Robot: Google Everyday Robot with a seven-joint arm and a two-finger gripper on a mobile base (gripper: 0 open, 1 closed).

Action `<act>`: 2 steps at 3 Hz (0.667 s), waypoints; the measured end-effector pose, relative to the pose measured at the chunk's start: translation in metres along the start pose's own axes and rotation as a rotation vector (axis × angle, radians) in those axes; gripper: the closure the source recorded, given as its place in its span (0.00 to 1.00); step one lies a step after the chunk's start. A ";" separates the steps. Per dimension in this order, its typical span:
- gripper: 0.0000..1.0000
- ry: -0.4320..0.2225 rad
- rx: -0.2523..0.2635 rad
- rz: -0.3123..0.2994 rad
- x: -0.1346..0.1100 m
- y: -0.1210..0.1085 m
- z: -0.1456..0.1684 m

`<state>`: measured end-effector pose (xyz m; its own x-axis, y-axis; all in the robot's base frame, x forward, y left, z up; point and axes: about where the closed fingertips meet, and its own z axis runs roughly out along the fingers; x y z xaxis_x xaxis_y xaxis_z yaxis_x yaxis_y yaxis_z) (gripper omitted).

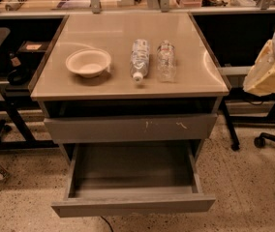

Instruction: Close middle drawer

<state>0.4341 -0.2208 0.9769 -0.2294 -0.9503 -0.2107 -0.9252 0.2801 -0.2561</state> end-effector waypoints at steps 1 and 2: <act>1.00 0.017 -0.003 0.046 0.019 0.022 0.005; 1.00 0.047 -0.043 0.098 0.043 0.056 0.025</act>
Offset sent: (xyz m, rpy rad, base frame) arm -0.0974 -0.0390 -0.0964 -0.0083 0.1589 -0.1612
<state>0.3800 -0.2430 0.9296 -0.3323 -0.9241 -0.1885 -0.9095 0.3669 -0.1953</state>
